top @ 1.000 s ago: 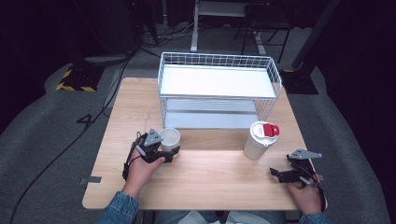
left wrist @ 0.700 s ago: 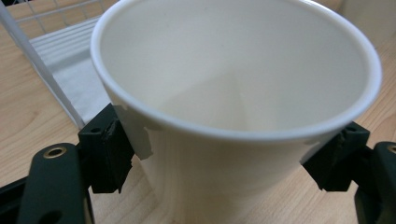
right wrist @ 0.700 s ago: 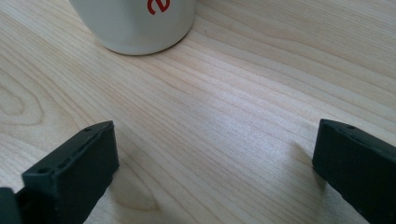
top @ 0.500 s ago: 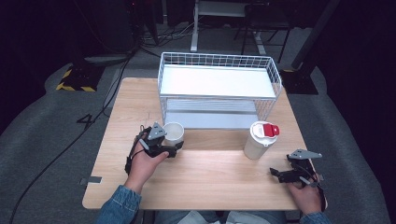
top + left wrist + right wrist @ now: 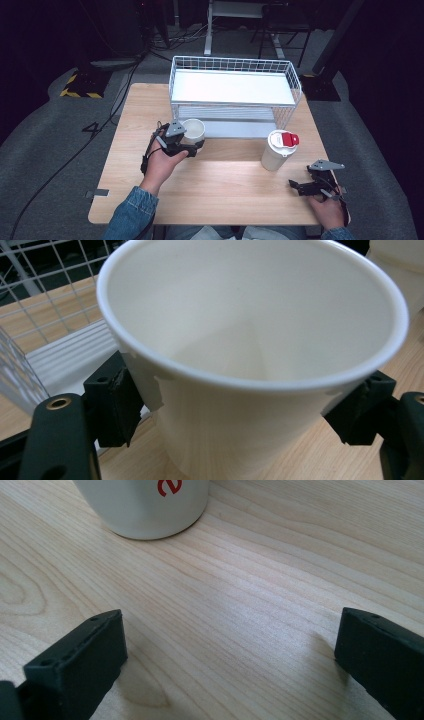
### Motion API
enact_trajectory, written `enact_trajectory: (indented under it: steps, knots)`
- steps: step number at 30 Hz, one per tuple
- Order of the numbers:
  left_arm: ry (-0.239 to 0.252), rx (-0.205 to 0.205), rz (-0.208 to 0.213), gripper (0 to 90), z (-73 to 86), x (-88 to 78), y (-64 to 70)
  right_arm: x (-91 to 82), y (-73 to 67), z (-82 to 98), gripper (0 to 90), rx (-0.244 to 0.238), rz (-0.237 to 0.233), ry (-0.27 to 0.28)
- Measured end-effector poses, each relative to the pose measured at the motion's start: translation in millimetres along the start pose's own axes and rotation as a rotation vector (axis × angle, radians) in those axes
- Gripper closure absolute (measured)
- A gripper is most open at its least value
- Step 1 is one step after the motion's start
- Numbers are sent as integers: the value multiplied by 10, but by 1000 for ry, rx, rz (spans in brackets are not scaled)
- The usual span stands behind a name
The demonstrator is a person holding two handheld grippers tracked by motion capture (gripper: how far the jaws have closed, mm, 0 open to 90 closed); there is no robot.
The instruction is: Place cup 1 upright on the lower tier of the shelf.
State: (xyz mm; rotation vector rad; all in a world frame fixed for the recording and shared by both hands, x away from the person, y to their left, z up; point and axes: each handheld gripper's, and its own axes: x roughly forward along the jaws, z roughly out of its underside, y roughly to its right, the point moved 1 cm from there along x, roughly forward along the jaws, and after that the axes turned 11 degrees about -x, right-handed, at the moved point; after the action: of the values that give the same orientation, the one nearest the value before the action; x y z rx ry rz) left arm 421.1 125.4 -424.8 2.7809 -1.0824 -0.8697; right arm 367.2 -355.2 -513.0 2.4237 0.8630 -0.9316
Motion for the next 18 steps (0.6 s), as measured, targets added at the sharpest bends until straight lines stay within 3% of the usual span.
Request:
enact_trajectory:
  steps: [6,18]
  knots:
    - [-1,2,4,218,-98,95,21,0,0,0,3,1,0,0]
    - [50,-4,9,217,-243,372,92,1,1,-1,3,0,-1,0]
